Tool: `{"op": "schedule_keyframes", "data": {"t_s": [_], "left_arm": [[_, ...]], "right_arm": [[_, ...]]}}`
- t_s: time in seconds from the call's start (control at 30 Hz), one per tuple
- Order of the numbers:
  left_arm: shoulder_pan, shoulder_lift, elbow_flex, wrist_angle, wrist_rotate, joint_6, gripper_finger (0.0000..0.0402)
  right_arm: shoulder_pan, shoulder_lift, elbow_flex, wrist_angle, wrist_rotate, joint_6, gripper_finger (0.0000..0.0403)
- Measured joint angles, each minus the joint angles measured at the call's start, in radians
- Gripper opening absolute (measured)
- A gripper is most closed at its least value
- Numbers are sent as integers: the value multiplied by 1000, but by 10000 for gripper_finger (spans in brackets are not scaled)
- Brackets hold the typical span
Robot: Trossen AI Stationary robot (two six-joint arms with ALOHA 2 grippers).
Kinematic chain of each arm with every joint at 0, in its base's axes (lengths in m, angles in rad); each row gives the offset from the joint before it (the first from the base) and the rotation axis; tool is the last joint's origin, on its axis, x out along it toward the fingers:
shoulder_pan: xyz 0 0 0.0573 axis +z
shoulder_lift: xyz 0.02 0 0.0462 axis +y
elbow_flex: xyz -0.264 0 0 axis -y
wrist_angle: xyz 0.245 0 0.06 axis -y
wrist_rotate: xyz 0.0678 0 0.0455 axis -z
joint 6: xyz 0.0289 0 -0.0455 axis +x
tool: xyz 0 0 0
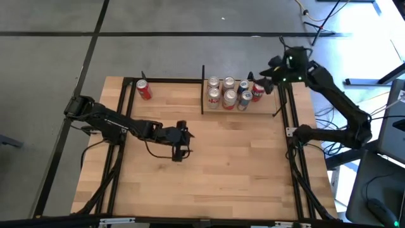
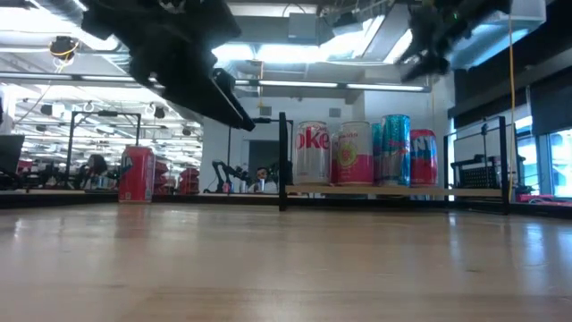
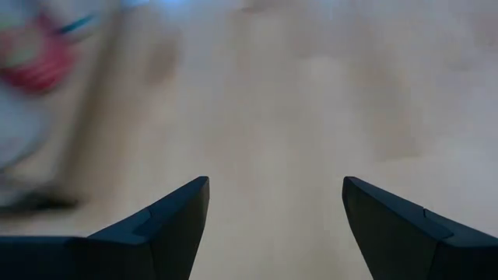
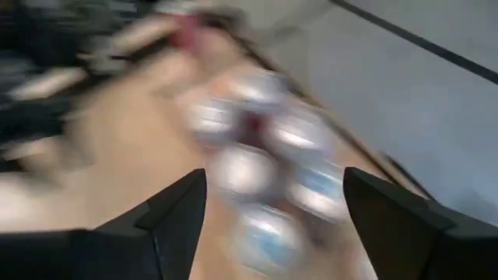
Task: Place canned beverage on shelf
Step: Put the red soda can on the shelf aligned with the other red soda can
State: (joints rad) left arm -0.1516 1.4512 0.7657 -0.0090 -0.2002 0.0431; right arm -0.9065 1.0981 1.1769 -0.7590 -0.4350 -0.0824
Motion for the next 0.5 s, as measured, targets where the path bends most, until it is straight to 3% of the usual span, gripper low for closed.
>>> {"op": "schedule_keyframes", "data": {"t_s": [0.13,0.3,0.37,0.5], "left_arm": [[-6,-40,73,-206,-253,-77,289],[31,-116,210,-578,-519,-249,289],[74,-146,251,-741,-571,-334,289],[210,-199,277,-920,-563,-435,289]], "right_arm": [[164,-23,-66,177,-100,26,283],[383,-20,-177,385,11,27,284],[467,-15,-240,465,66,32,284],[605,-14,-364,600,180,47,284]]}}
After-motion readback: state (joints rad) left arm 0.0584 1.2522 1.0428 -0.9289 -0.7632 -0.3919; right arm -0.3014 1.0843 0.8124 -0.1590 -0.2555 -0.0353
